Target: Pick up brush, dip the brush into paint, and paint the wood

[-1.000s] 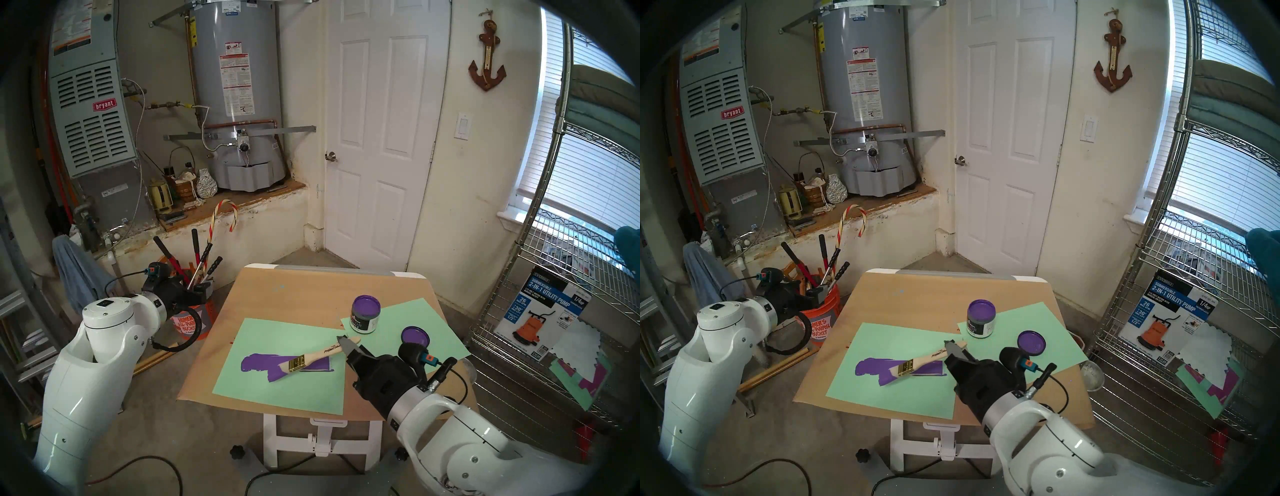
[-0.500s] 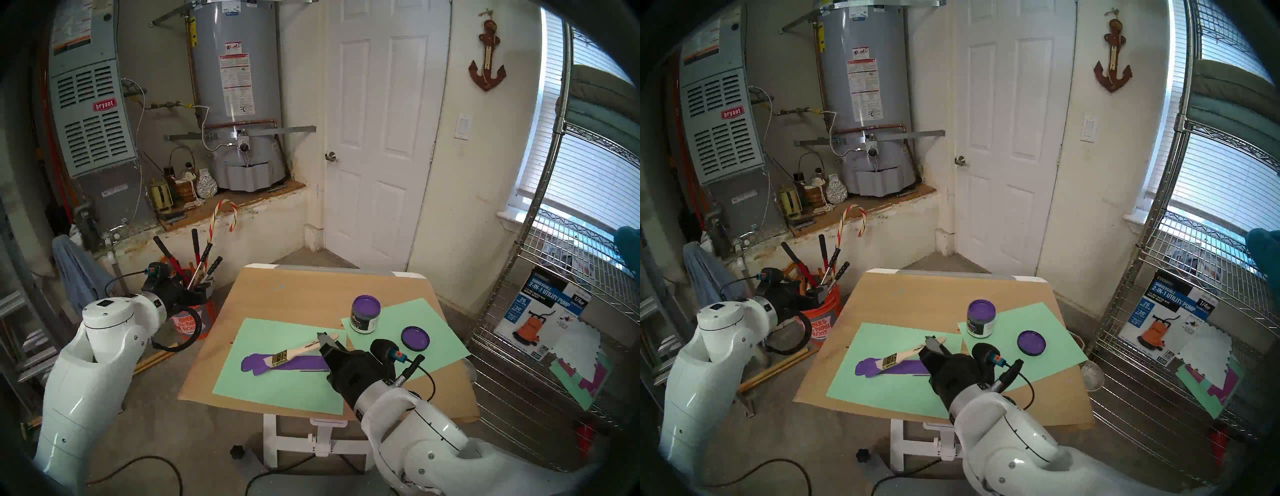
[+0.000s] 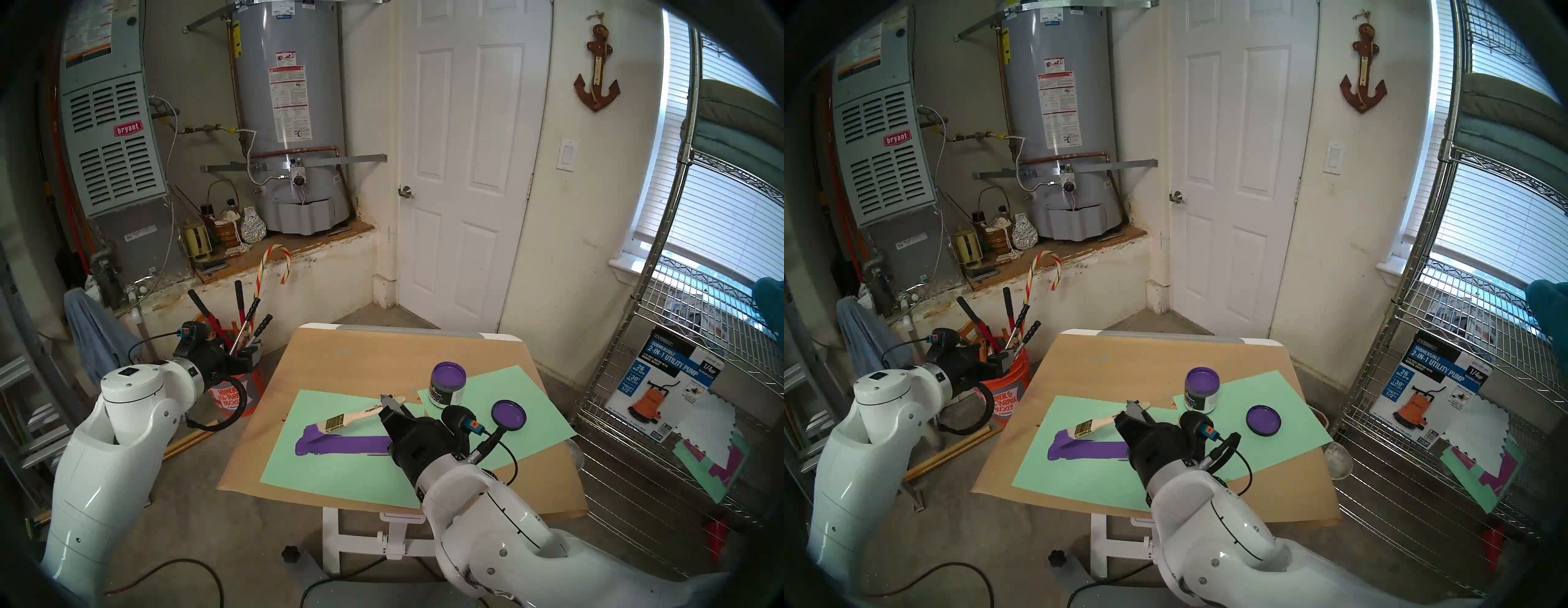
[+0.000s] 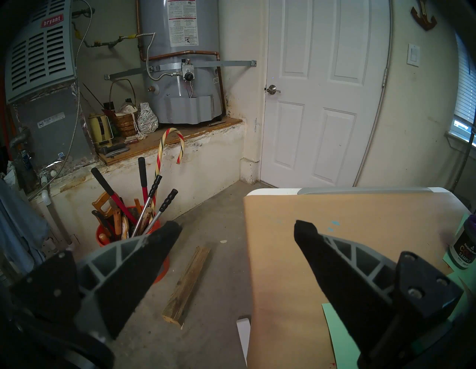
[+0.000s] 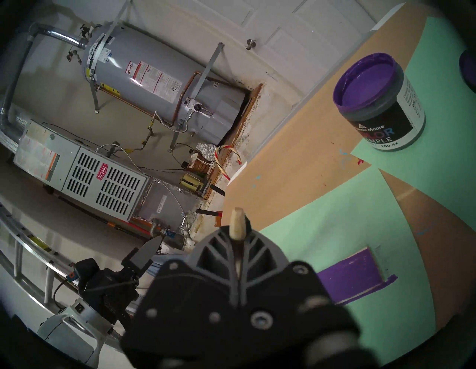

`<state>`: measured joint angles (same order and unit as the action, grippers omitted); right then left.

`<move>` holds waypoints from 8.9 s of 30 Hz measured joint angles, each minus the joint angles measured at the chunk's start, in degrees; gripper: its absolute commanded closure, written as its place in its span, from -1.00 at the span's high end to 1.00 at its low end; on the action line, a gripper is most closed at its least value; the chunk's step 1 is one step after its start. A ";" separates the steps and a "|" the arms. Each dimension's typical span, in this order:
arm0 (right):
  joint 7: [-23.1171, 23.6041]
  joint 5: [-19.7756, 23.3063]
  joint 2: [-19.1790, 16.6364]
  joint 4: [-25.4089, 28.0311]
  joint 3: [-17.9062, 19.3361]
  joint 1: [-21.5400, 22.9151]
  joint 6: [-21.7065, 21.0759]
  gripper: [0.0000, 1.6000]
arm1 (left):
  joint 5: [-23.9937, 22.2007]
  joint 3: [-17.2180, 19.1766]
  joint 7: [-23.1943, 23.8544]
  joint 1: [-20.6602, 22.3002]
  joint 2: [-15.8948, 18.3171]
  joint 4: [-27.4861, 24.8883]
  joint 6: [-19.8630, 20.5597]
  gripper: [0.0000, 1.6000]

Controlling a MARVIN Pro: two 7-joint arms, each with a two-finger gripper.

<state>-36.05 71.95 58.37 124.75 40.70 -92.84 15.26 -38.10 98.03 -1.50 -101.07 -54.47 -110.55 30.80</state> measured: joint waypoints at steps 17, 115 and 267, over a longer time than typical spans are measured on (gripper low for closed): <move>-0.23 -0.40 -0.41 -1.50 -4.02 3.01 1.97 -1.00 | 0.00 0.02 -0.01 0.00 0.00 -0.02 0.00 1.00; -4.15 -8.42 -17.12 1.23 -7.27 1.09 11.04 -1.00 | -0.01 0.02 -0.01 0.00 -0.02 -0.02 0.00 1.00; 9.94 31.53 -44.91 3.55 27.74 -16.58 39.14 -1.00 | 0.00 -0.05 0.02 0.02 0.01 0.06 0.00 1.00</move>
<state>-26.11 103.48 13.46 128.30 68.45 -109.43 54.40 -38.10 97.98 -1.48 -101.05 -54.47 -110.49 30.80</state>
